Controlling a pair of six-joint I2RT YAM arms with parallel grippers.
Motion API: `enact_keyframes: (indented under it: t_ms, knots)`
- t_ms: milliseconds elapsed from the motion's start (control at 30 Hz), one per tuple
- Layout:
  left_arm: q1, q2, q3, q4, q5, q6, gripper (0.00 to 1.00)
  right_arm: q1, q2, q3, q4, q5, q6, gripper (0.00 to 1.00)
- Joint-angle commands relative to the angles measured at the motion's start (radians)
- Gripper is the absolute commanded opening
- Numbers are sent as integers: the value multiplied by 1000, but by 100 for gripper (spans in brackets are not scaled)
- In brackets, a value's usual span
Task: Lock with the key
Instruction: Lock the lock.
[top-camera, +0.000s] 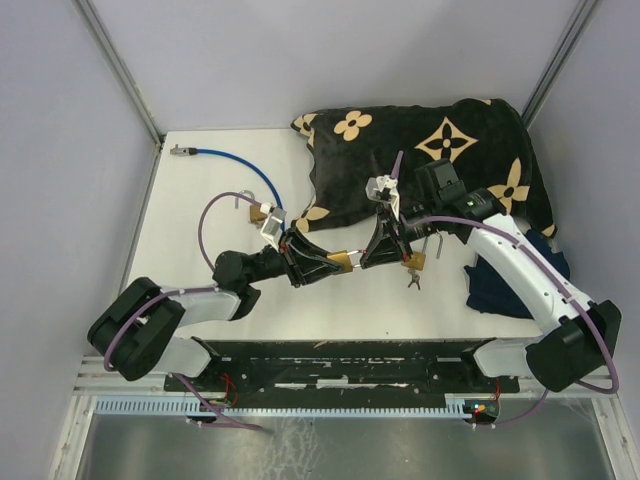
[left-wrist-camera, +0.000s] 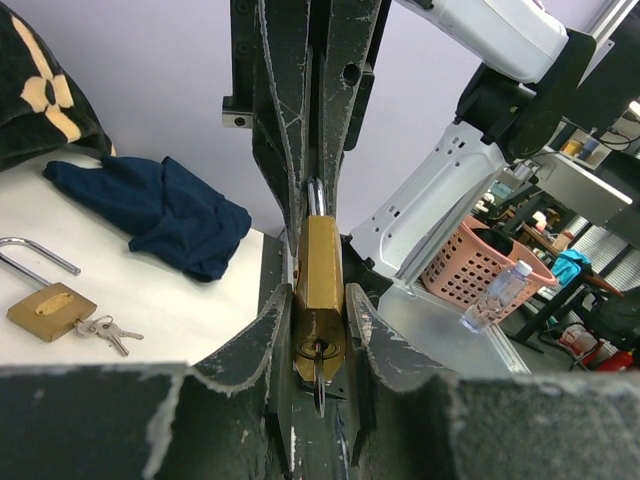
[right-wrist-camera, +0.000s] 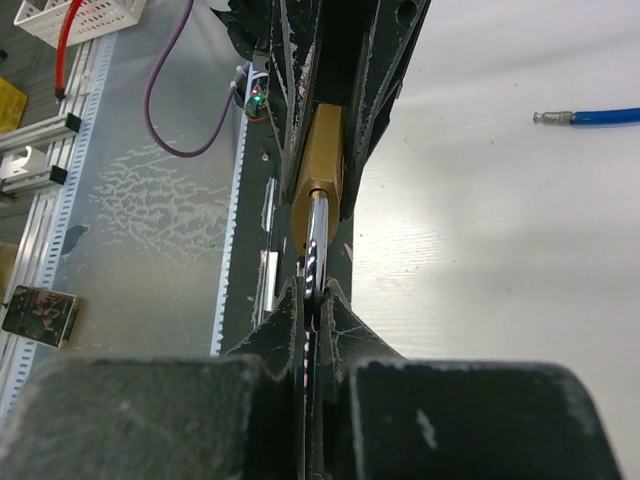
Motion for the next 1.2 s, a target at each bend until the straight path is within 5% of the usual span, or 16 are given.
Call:
enact_keyframes:
  t_ms: [0,1067,1167]
  knots:
    - [-25,19,42,80,2,-23,3,22,-22,-11,155,-92,61,2]
    - [-163,91,96,217,-177,-66,3,105,-16,-179,578,-102,358,2]
    - [-163,101,112,217,-172,-74,3,102,-10,-154,504,-75,300,2]
